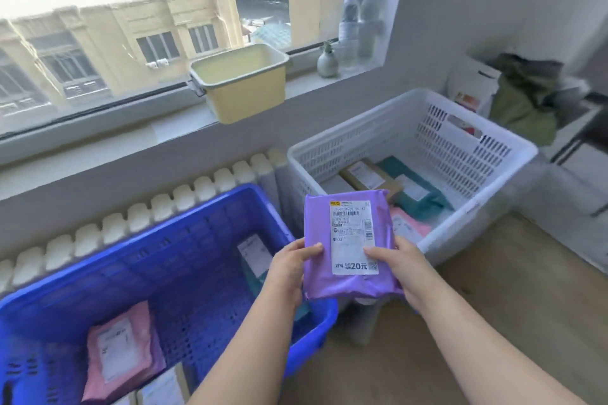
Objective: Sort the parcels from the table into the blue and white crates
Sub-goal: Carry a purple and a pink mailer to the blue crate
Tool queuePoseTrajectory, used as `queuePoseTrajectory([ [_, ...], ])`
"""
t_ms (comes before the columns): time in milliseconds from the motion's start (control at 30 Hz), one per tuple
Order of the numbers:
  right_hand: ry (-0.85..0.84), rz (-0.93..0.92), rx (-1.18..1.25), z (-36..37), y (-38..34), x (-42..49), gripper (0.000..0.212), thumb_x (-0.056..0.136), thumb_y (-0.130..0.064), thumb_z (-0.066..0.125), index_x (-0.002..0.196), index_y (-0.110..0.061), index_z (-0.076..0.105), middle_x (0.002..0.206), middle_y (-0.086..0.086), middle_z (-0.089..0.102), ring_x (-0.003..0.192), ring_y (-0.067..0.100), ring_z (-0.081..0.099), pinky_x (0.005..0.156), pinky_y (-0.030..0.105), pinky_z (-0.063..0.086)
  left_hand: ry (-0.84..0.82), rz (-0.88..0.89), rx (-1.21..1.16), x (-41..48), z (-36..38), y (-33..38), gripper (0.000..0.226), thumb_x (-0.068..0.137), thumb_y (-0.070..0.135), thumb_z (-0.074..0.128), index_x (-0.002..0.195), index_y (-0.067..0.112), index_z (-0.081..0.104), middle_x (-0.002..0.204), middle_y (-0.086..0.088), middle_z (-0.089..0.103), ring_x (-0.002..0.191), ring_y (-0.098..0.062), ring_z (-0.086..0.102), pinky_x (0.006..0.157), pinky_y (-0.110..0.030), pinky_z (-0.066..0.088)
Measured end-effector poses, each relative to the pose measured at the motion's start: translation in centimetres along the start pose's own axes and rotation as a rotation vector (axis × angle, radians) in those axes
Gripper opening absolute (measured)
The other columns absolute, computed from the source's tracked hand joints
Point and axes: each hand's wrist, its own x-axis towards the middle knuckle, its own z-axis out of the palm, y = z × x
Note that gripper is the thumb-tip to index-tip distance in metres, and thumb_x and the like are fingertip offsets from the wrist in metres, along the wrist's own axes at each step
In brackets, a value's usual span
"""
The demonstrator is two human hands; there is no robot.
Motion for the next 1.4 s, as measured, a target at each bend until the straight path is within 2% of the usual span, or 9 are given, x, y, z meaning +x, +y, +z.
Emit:
queuePoseTrajectory([
  [133, -0.006, -0.051, -0.046, -7.4, -3.4, 1.3, 0.036, 0.085, 0.006, 0.068, 0.117, -0.01, 0.064, 0.107, 0.009, 0.075, 0.097, 0.027, 0.072, 0.083, 0.039, 0.058, 0.001, 0.023, -0.015, 1.5, 7.8, -1.2, 0.027, 0.083, -0.001, 0.069, 0.11, 0.003, 0.07, 0.1, -0.019, 0.075, 0.08, -0.032, 0.073, 0.068, -0.039, 0.06],
  [300, 0.009, 0.02, -0.148, -17.1, -6.9, 3.5, 0.032, 0.086, 0.001, 0.07, 0.115, -0.011, 0.065, 0.106, 0.007, 0.075, 0.093, 0.026, 0.074, 0.084, 0.043, 0.06, -0.005, 0.006, 0.037, 2.0, 17.6, -4.1, 0.026, 0.088, 0.005, 0.069, 0.113, 0.009, 0.07, 0.103, -0.015, 0.076, 0.096, -0.036, 0.072, 0.09, -0.053, 0.056],
  [400, 0.009, 0.026, -0.182, -19.3, -8.7, 5.3, 0.033, 0.086, 0.001, 0.07, 0.116, -0.012, 0.064, 0.107, 0.007, 0.074, 0.094, 0.027, 0.073, 0.083, 0.042, 0.06, 0.033, 0.045, 0.129, 3.2, 20.4, -4.2, 0.028, 0.09, 0.011, 0.069, 0.118, 0.012, 0.07, 0.105, -0.008, 0.076, 0.091, -0.026, 0.072, 0.079, -0.036, 0.057],
  [733, -0.037, 0.057, -0.339, -19.7, -13.9, 16.1, 0.023, 0.088, 0.005, 0.061, 0.098, -0.014, 0.069, 0.099, 0.006, 0.076, 0.087, 0.026, 0.074, 0.08, 0.04, 0.06, 0.158, 0.05, 0.295, 12.7, 23.9, -1.0, 0.028, 0.092, 0.015, 0.067, 0.118, 0.005, 0.068, 0.108, -0.008, 0.073, 0.091, -0.025, 0.069, 0.076, -0.033, 0.055],
  [833, -0.057, 0.081, -0.383, -19.3, -14.8, 19.3, 0.02, 0.09, 0.005, 0.06, 0.095, -0.014, 0.066, 0.101, 0.007, 0.074, 0.086, 0.025, 0.073, 0.072, 0.035, 0.059, 0.162, 0.012, 0.339, 15.6, 24.7, -0.3, 0.022, 0.093, 0.013, 0.066, 0.113, 0.004, 0.069, 0.107, -0.011, 0.073, 0.087, -0.025, 0.068, 0.065, -0.029, 0.054],
  [967, -0.075, 0.141, -0.491, -19.5, -15.2, 23.6, 0.027, 0.087, 0.008, 0.058, 0.093, -0.017, 0.065, 0.103, 0.008, 0.073, 0.09, 0.026, 0.071, 0.08, 0.037, 0.059, 0.181, -0.046, 0.432, 19.2, 25.9, 0.2, 0.016, 0.093, 0.013, 0.066, 0.107, 0.004, 0.068, 0.104, -0.012, 0.071, 0.077, -0.02, 0.063, 0.058, -0.025, 0.05],
  [1167, -0.18, 0.304, -0.597, -19.3, -14.5, 29.0, 0.028, 0.087, 0.011, 0.053, 0.097, -0.011, 0.068, 0.086, 0.001, 0.071, 0.073, 0.015, 0.067, 0.051, 0.021, 0.05, 0.217, -0.107, 0.599, 22.5, 25.4, -0.4, 0.011, 0.091, 0.015, 0.065, 0.1, 0.009, 0.068, 0.092, -0.005, 0.068, 0.069, -0.015, 0.057, 0.065, -0.027, 0.045],
  [1300, -0.286, 0.397, -0.741, -18.9, -12.1, 33.5, 0.029, 0.085, 0.009, 0.055, 0.106, -0.006, 0.069, 0.103, 0.011, 0.073, 0.089, 0.026, 0.068, 0.068, 0.029, 0.053, 0.268, -0.203, 0.731, 24.6, 24.6, -2.0, 0.019, 0.089, 0.02, 0.064, 0.104, 0.012, 0.07, 0.082, 0.003, 0.063, 0.075, -0.017, 0.057, 0.072, -0.03, 0.047],
  [1400, -0.363, 0.489, -0.868, -19.4, -9.9, 36.1, 0.025, 0.084, 0.01, 0.057, 0.098, -0.007, 0.068, 0.1, 0.013, 0.074, 0.092, 0.029, 0.07, 0.082, 0.04, 0.058, 0.317, -0.234, 0.808, 25.2, 24.2, -3.3, 0.016, 0.093, 0.022, 0.058, 0.108, 0.022, 0.065, 0.097, 0.003, 0.063, 0.094, -0.02, 0.062, 0.084, -0.032, 0.051],
])
